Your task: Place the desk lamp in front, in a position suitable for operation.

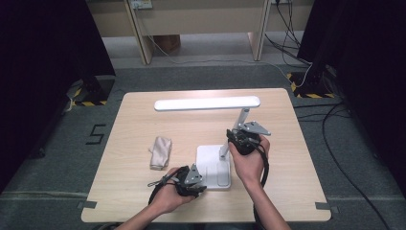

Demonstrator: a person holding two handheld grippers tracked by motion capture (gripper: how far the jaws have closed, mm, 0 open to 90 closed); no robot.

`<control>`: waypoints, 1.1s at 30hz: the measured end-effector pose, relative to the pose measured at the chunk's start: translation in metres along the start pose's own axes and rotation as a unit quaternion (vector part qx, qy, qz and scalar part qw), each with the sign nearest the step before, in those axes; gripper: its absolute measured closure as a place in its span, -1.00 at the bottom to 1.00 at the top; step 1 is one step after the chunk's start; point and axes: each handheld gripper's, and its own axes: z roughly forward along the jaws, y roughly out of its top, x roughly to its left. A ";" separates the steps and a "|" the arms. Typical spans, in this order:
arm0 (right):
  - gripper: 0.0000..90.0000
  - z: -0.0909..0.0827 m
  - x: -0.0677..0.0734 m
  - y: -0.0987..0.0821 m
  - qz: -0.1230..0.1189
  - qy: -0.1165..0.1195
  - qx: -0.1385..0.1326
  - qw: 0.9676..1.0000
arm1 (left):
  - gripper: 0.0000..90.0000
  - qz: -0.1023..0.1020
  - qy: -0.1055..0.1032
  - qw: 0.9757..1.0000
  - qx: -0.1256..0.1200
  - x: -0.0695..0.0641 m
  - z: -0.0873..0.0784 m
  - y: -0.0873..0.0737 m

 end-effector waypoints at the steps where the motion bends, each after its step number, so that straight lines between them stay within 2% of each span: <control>1: 0.43 0.000 0.000 0.000 0.000 0.000 0.000 1.000 | 0.21 -0.003 0.000 1.000 0.000 0.000 0.000 -0.001; 2: 0.33 0.000 -0.002 0.000 -0.009 0.011 -0.002 1.000 | 0.21 -0.002 0.003 1.000 0.001 0.001 -0.001 -0.001; 3: 0.18 0.001 -0.007 -0.001 -0.026 0.038 -0.012 0.999 | 0.22 -0.002 0.006 1.000 0.001 0.001 -0.001 -0.001; 4: 0.18 0.001 -0.007 -0.001 -0.026 0.038 -0.012 0.999 | 0.22 -0.001 0.009 1.000 0.004 0.001 -0.002 -0.002; 5: 0.10 0.000 -0.010 -0.001 -0.033 0.046 -0.019 0.998 | 0.22 -0.003 0.011 1.000 0.003 0.002 -0.002 -0.002; 6: 0.03 -0.001 -0.012 0.000 -0.044 0.052 -0.023 0.997 | 0.22 -0.004 0.013 1.000 0.004 0.003 -0.002 -0.003; 7: -0.01 -0.001 -0.018 0.001 -0.063 0.065 -0.041 0.995 | 0.21 -0.006 0.014 1.000 0.004 0.004 -0.002 -0.003; 8: -0.01 -0.001 -0.018 0.001 -0.063 0.065 -0.041 0.995 | 0.21 -0.007 0.015 1.000 0.005 0.005 -0.003 -0.003; 9: 0.01 0.000 -0.020 0.002 -0.075 0.072 -0.053 0.993 | 0.21 -0.006 0.017 1.000 0.005 0.006 -0.003 -0.003; 12: 0.16 0.001 -0.023 0.004 -0.086 0.094 -0.062 0.990 | 0.21 -0.010 0.021 1.000 0.005 0.008 -0.005 -0.004; 13: 0.25 0.002 -0.024 0.004 -0.091 0.088 -0.064 0.990 | 0.21 -0.012 0.020 1.000 0.004 0.009 -0.006 -0.005; 15: 0.31 0.000 -0.025 0.003 -0.087 0.083 -0.063 0.991 | 0.21 -0.012 0.021 1.000 0.005 0.010 -0.006 -0.005; 22: 0.34 -0.001 -0.018 -0.001 -0.081 0.070 -0.064 0.992 | 0.20 -0.012 0.019 1.000 0.006 0.009 -0.007 -0.006; 26: 0.34 -0.001 -0.014 -0.001 -0.087 0.061 -0.058 0.993 | 0.20 -0.019 0.021 1.000 0.011 0.010 -0.009 -0.007; 33: 0.34 0.005 -0.008 0.001 -0.089 0.065 -0.051 0.993 | 0.19 -0.022 0.025 0.999 0.012 0.013 -0.013 -0.012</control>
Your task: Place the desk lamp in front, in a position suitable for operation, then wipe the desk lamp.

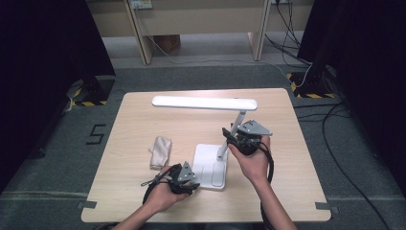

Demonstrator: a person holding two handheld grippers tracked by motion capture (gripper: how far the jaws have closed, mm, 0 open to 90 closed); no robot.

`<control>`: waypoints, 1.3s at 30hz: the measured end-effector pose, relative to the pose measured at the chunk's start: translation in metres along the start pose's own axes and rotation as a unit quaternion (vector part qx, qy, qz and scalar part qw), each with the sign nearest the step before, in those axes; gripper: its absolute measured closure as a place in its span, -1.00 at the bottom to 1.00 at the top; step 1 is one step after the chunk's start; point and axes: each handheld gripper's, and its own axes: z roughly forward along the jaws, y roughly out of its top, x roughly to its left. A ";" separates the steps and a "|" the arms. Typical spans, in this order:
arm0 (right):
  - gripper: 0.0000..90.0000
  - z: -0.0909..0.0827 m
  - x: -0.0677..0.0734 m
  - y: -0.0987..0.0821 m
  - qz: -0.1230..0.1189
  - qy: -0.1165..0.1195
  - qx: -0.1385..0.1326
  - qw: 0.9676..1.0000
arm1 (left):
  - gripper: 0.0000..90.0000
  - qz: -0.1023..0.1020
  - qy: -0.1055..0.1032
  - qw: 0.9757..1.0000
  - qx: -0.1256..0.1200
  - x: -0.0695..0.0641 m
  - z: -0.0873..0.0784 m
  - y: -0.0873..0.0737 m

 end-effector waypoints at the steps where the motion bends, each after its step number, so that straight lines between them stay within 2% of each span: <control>1: 0.34 0.001 0.000 0.001 -0.005 -0.001 0.004 1.000 | 0.19 -0.001 0.001 1.000 0.000 0.001 0.000 -0.001; 6: 0.29 0.009 0.002 0.000 -0.003 0.008 0.014 1.000 | 0.17 -0.003 0.009 1.000 -0.010 0.004 -0.007 -0.002; 7: 0.17 0.009 0.001 -0.002 -0.002 0.014 0.019 1.000 | 0.16 -0.009 0.007 1.000 -0.017 0.005 -0.010 -0.002; 8: 0.17 0.009 0.001 -0.002 -0.002 0.014 0.019 1.000 | 0.16 -0.013 0.007 1.000 -0.025 0.006 -0.014 -0.002; 10: -0.02 0.005 0.001 -0.004 -0.003 0.026 0.007 1.000 | 0.11 -0.030 0.007 0.998 -0.052 0.010 -0.029 -0.003; 11: -0.02 0.005 0.001 -0.004 -0.003 0.026 0.007 1.000 | 0.09 -0.030 0.007 0.998 -0.052 0.010 -0.029 -0.003; 13: -0.14 -0.003 -0.003 -0.006 -0.008 0.037 0.010 0.999 | 0.03 -0.046 0.017 0.997 -0.066 0.021 -0.040 -0.008; 14: -0.18 -0.006 -0.006 -0.008 -0.009 0.040 0.011 0.999 | 0.00 -0.046 0.017 0.997 -0.066 0.021 -0.040 -0.008; 16: -0.21 -0.009 -0.008 -0.011 -0.008 0.046 0.015 0.999 | -0.03 -0.058 0.030 0.995 -0.070 0.031 -0.045 -0.011; 17: -0.26 -0.016 -0.013 -0.020 -0.001 0.056 0.014 0.998 | -0.07 -0.070 0.040 0.994 -0.077 0.039 -0.049 -0.012; 18: -0.29 -0.019 -0.015 -0.026 0.003 0.060 0.010 0.998 | -0.09 -0.070 0.040 0.994 -0.077 0.039 -0.049 -0.012; 19: -0.30 -0.023 -0.017 -0.032 0.005 0.059 0.013 0.998 | -0.11 -0.086 0.049 0.991 -0.086 0.046 -0.051 -0.013; 20: -0.30 -0.023 -0.017 -0.032 0.005 0.059 0.013 0.998 | -0.12 -0.086 0.049 0.991 -0.086 0.046 -0.051 -0.013; 23: -0.30 -0.029 -0.024 -0.054 0.026 0.055 0.022 0.998 | -0.15 -0.106 0.060 0.988 -0.093 0.053 -0.054 -0.015; 25: -0.16 -0.032 -0.029 -0.072 0.041 0.056 0.036 0.997 | -0.19 -0.115 0.066 0.987 -0.094 0.056 -0.055 -0.015; 28: -0.05 -0.033 -0.030 -0.079 0.042 0.059 0.041 0.996 | -0.21 -0.126 0.073 0.985 -0.094 0.062 -0.055 -0.018; 30: 0.09 -0.031 -0.028 -0.084 0.038 0.069 0.050 0.996 | -0.20 -0.141 0.070 0.982 -0.100 0.068 -0.056 -0.024; 32: 0.11 -0.029 -0.026 -0.084 0.043 0.074 0.054 0.995 | -0.20 -0.157 0.074 0.980 -0.098 0.074 -0.060 -0.033; 36: 0.21 -0.016 -0.015 -0.089 0.050 0.089 0.075 0.992 | -0.19 -0.190 0.085 0.973 -0.100 0.082 -0.069 -0.055; 38: 0.21 -0.012 -0.013 -0.091 0.046 0.090 0.079 0.992 | -0.19 -0.206 0.090 0.969 -0.106 0.085 -0.071 -0.064; 39: 0.23 -0.007 -0.010 -0.094 0.033 0.091 0.091 0.991 | -0.19 -0.222 0.095 0.964 -0.115 0.086 -0.071 -0.072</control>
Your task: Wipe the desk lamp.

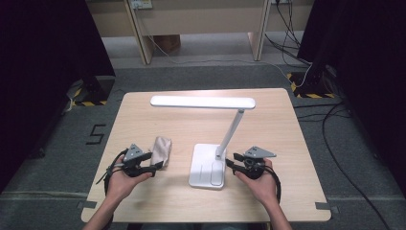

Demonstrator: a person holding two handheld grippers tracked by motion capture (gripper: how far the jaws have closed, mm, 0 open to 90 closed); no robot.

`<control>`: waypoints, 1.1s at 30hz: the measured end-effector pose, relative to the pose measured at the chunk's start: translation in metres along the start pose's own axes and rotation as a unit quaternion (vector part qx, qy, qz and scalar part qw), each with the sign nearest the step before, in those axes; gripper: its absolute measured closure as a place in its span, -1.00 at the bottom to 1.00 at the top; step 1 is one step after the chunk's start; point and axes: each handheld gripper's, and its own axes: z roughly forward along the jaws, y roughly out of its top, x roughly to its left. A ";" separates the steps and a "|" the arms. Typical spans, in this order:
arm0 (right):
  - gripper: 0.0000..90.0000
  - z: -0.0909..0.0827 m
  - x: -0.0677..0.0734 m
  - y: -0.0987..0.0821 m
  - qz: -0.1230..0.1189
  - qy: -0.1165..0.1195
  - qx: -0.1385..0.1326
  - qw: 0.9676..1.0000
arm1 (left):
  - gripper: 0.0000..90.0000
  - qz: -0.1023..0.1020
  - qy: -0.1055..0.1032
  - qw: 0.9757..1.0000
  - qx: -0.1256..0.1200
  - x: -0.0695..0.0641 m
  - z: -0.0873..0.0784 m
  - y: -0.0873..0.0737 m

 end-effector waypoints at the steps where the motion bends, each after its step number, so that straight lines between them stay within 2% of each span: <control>1: 0.25 0.002 0.002 -0.001 0.000 0.001 0.003 1.000 | -0.19 -0.011 0.000 1.000 -0.005 0.001 0.000 -0.003; 2: 0.25 0.002 0.002 -0.001 0.000 0.001 0.003 1.000 | -0.20 -0.011 0.000 1.000 -0.005 0.001 0.000 -0.003; 4: 0.27 0.004 0.004 -0.003 -0.002 0.002 0.006 1.000 | -0.20 -0.026 0.004 1.000 -0.009 0.004 0.002 -0.011; 9: 0.24 0.003 0.007 -0.006 -0.003 -0.004 0.011 1.000 | -0.19 -0.032 0.013 0.999 -0.012 0.007 0.001 -0.015; 13: 0.21 0.004 0.011 -0.004 -0.004 -0.004 0.016 1.000 | -0.19 -0.040 0.014 0.999 -0.024 0.007 -0.001 -0.010; 14: 0.20 0.005 0.015 -0.001 -0.012 -0.005 0.017 1.000 | -0.19 -0.040 0.012 0.999 -0.029 0.007 -0.001 -0.008; 17: 0.15 0.007 0.022 0.002 -0.016 -0.004 0.022 1.000 | -0.19 -0.039 0.015 0.999 -0.031 0.007 -0.001 0.000; 22: 0.12 0.017 0.029 0.002 -0.028 0.000 0.049 0.998 | -0.19 -0.036 0.023 0.999 -0.013 0.010 0.006 0.011; 25: 0.12 0.020 0.031 0.002 -0.032 -0.001 0.054 0.998 | -0.19 -0.043 0.031 0.999 0.005 0.018 0.020 0.013; 26: 0.12 0.023 0.032 0.002 -0.033 0.001 0.053 0.998 | -0.18 -0.055 0.042 0.997 0.019 0.024 0.031 0.012; 27: 0.11 0.023 0.033 0.003 -0.032 0.000 0.056 0.998 | -0.19 -0.055 0.042 0.997 0.019 0.024 0.031 0.012; 31: 0.10 0.026 0.033 0.004 -0.027 -0.002 0.055 0.998 | -0.21 -0.089 0.065 0.993 0.045 0.031 0.052 0.009; 33: 0.10 0.026 0.032 0.003 -0.028 -0.004 0.056 0.998 | -0.23 -0.090 0.068 0.992 0.052 0.032 0.058 0.007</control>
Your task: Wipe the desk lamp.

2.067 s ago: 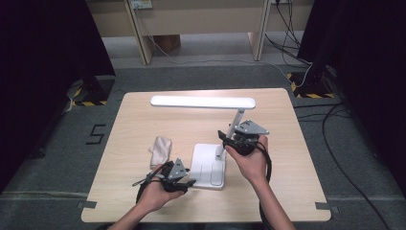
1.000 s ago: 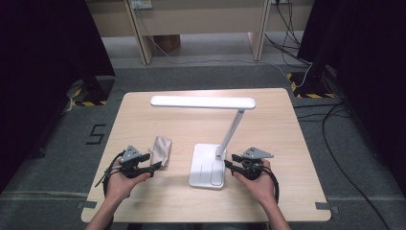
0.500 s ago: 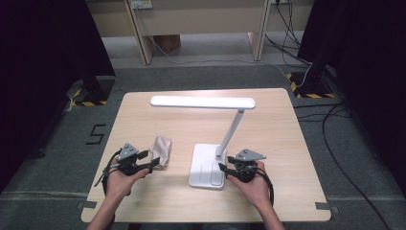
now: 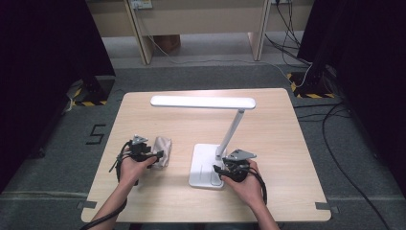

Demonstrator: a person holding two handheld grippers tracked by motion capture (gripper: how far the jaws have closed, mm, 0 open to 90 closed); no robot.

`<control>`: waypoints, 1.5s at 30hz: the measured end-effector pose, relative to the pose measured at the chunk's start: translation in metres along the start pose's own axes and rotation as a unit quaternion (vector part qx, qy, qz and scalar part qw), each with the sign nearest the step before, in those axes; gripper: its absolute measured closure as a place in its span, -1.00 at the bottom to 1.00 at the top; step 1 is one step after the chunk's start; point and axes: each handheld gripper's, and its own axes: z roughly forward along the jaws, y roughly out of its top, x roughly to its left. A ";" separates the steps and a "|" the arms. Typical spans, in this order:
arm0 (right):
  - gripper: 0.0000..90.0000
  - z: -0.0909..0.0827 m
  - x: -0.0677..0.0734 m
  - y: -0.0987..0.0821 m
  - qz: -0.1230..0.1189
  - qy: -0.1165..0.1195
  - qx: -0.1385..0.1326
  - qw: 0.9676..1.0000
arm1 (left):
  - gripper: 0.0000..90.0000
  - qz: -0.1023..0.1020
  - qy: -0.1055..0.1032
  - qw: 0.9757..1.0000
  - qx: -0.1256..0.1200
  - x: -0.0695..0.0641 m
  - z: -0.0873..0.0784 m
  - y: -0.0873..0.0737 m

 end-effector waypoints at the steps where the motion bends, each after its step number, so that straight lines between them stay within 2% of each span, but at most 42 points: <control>1: 0.09 0.000 0.000 0.000 0.000 -0.001 -0.001 1.000 | -0.24 -0.003 0.001 1.000 0.008 0.001 0.005 -0.004; 4: 0.09 0.001 0.001 -0.001 0.001 0.000 0.001 1.000 | -0.27 -0.006 0.002 1.000 0.009 0.001 0.008 -0.007; 5: 0.09 0.002 0.000 -0.002 -0.001 0.001 0.002 1.000 | -0.30 0.001 0.002 1.000 0.004 0.001 0.010 -0.007; 7: 0.09 0.002 0.001 -0.003 0.000 -0.002 0.003 1.000 | -0.28 -0.002 -0.001 1.000 0.002 0.001 0.010 -0.007; 8: 0.09 0.002 0.000 -0.003 -0.001 -0.001 0.003 1.000 | -0.28 0.002 -0.001 1.000 -0.009 0.000 0.008 -0.005; 10: 0.09 0.002 0.001 -0.003 -0.001 -0.001 0.003 1.000 | -0.28 0.004 0.000 1.000 -0.013 0.000 0.007 -0.004; 14: 0.09 0.002 0.002 -0.002 -0.005 0.001 0.003 1.000 | -0.28 0.013 0.002 1.000 0.001 0.000 0.010 -0.005; 20: 0.09 0.002 0.004 0.001 -0.013 0.003 0.001 1.000 | -0.21 0.025 0.004 1.000 -0.006 -0.003 0.010 -0.009; 21: 0.09 0.003 0.004 0.001 -0.013 0.003 0.001 1.000 | -0.18 0.018 0.002 1.000 -0.005 -0.004 0.011 -0.009; 23: 0.10 0.003 0.004 0.002 -0.014 0.003 0.002 1.000 | -0.17 0.018 0.002 1.000 -0.004 -0.004 0.010 -0.009; 28: 0.16 0.005 0.004 0.002 -0.020 0.000 0.007 1.000 | 0.07 0.013 0.000 1.000 -0.009 -0.004 0.010 -0.010; 29: 0.25 0.004 0.005 0.002 -0.024 -0.003 0.006 1.000 | 0.13 0.012 -0.001 1.000 -0.010 -0.003 0.010 -0.010; 30: 0.25 0.004 0.005 0.002 -0.024 -0.003 0.006 1.000 | 0.13 0.009 -0.002 1.000 -0.011 -0.003 0.010 -0.010; 31: 0.30 0.003 0.005 0.003 -0.025 -0.004 0.006 1.000 | 0.19 0.003 -0.003 1.000 -0.014 -0.002 0.010 -0.011; 32: 0.40 0.003 0.006 0.003 -0.025 -0.006 0.008 1.000 | 0.36 -0.008 -0.010 1.000 -0.017 0.000 0.010 -0.011; 34: 0.42 0.003 0.006 0.004 -0.027 -0.009 0.011 1.000 | 0.43 -0.013 -0.013 1.000 -0.015 0.000 0.010 -0.010; 35: 0.44 0.003 0.007 0.004 -0.027 -0.011 0.015 0.999 | 0.58 -0.023 -0.026 0.999 -0.012 0.001 0.010 -0.010; 36: 0.44 0.003 0.007 0.004 -0.027 -0.011 0.015 0.999 | 0.64 -0.023 -0.026 0.999 -0.012 0.001 0.010 -0.010; 40: 0.49 0.005 0.008 0.006 -0.029 -0.014 0.020 0.999 | 0.71 -0.032 -0.033 0.999 -0.012 0.001 0.010 -0.010; 41: 0.53 0.006 0.009 0.006 -0.031 -0.013 0.024 0.999 | 0.73 -0.043 -0.042 0.998 -0.012 0.003 0.010 -0.010; 45: 0.62 0.007 0.009 0.006 -0.033 -0.009 0.023 0.999 | 0.74 -0.055 -0.053 0.997 -0.017 0.006 0.007 -0.011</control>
